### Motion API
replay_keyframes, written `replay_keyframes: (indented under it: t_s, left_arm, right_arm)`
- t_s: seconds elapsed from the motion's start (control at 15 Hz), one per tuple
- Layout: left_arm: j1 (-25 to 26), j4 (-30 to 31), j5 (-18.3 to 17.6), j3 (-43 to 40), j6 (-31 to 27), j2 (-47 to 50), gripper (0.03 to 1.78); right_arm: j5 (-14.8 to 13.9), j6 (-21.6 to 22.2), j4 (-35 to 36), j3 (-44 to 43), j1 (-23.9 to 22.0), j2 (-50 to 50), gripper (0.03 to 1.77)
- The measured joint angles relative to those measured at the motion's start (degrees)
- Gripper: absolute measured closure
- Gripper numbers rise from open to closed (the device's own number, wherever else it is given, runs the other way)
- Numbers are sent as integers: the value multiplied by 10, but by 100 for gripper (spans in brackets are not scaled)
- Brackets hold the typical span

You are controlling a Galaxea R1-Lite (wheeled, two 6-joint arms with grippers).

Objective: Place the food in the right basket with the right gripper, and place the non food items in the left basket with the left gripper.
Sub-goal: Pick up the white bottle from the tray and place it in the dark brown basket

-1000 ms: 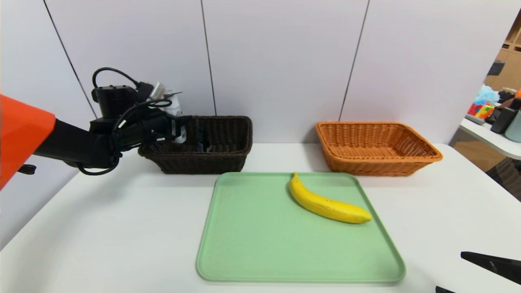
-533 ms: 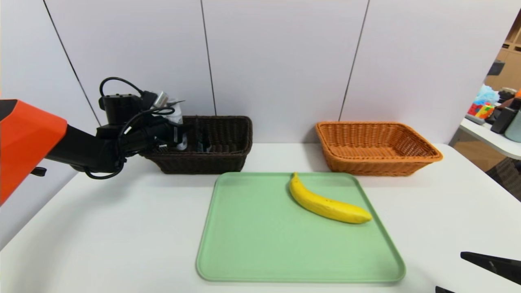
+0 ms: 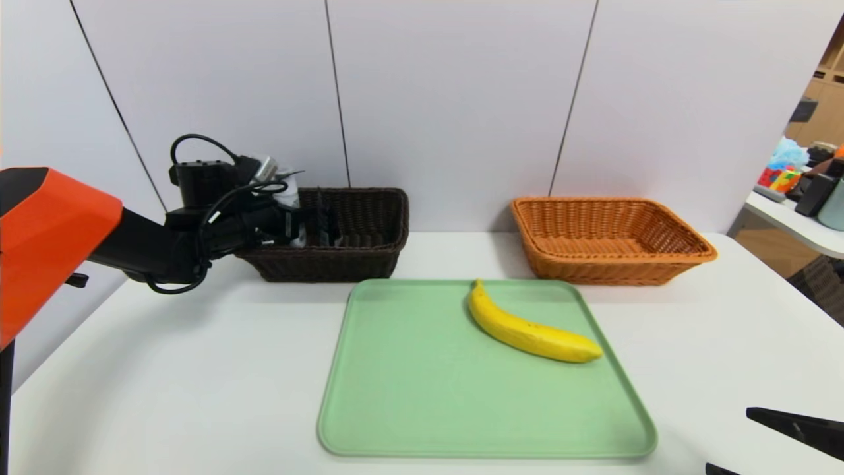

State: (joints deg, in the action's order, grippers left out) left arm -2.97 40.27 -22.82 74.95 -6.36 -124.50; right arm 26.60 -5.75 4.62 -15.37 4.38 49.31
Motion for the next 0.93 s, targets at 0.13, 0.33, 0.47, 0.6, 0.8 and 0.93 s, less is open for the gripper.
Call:
replay_keyframes:
  t_s: [0.13, 0.33, 0.47, 0.6, 0.8, 0.93]
  left_arm:
    - [0, 0, 1, 4, 1, 0, 114]
    - [0, -2, 0, 9, 0, 2, 114]
    - [0, -3, 0, 9, 0, 4, 114]
    - [0, -2, 0, 9, 0, 5, 90]
    - [0, -1, 1, 9, 0, 6, 64]
    - [0, -1, 2, 8, 1, 11, 52]
  right_arm:
    - [0, 0, 0, 0, 0, 0, 10]
    - [-1, 0, 0, -1, 0, 0, 10]
    - [-1, 0, 0, -2, 0, 0, 10]
    - [-1, 0, 0, -2, 0, 0, 10]
    - [0, 0, 0, -2, 0, 0, 10]
    - [0, 0, 0, -2, 0, 0, 10]
